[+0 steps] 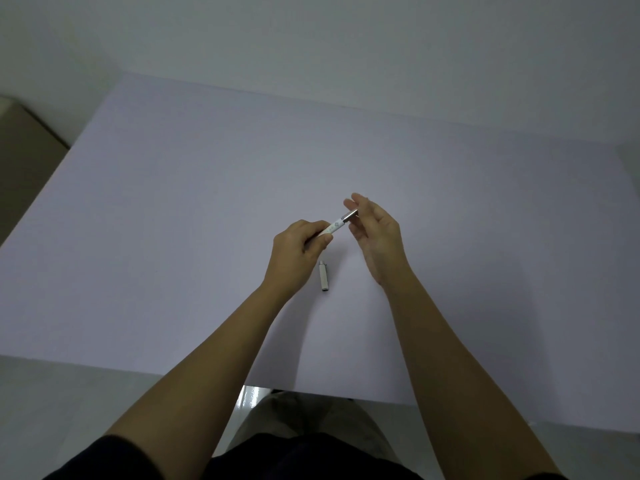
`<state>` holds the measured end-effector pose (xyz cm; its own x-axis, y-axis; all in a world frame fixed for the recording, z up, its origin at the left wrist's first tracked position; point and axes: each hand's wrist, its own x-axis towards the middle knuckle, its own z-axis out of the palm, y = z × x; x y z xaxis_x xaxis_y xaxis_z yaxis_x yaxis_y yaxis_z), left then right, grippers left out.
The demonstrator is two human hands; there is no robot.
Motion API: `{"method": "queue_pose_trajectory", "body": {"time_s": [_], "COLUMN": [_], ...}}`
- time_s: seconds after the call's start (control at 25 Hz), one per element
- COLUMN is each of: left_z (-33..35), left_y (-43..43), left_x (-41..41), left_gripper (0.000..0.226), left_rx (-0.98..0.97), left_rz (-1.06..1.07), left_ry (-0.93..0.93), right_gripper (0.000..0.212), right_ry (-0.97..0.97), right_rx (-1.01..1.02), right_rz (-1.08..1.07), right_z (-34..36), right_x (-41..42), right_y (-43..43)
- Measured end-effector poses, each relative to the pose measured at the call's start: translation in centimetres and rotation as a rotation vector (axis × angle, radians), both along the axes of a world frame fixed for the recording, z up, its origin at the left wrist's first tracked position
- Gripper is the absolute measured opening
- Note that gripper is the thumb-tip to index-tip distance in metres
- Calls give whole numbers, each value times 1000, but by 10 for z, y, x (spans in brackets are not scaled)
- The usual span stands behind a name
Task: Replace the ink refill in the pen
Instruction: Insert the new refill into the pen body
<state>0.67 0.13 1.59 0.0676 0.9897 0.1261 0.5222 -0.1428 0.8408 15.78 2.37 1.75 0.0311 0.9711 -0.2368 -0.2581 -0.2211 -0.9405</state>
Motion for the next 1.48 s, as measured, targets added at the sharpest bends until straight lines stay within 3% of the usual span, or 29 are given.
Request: {"method": "queue_pose_trajectory", "body": {"time_s": [0.24,0.4,0.56,0.72,0.88,1.04,1.2,1.32,1.48], "left_z": [0,2,2,3,4,4,4,4,4], "left_y": [-1,0,-1,0,0,1,0,0,-1], "left_x": [1,1,1,2,2,2,1,1,1], "left_gripper": [14,13,13,13,12,13,12,12,13], "left_rx": [5,7,2,-2,-2,7,0,-1,1], "left_rz": [-14,-8,-23,-13,-16,-13,-22,-13,-26], "left_ry": [1,2,-16,-17,-23,-21,-21,-24,-15], "right_gripper": [14,16,12,15,6,17,5,13,13], "right_ry": [-81,129,-45,166,53,206,43,148,-7], "right_rx": [0,28,-1,26,27,30,12,16,25], "right_rz": [-61,-30,-97,-59,-116,-31,-119,-36,-101], "right_z": [1,3,6,6,4,5,4,4,7], "right_x": [-1,0,-2,0,-2,-1,-3,-3,-6], "right_y": [0,-3,-3,-2,-2,-2,-3,-4,-4]}}
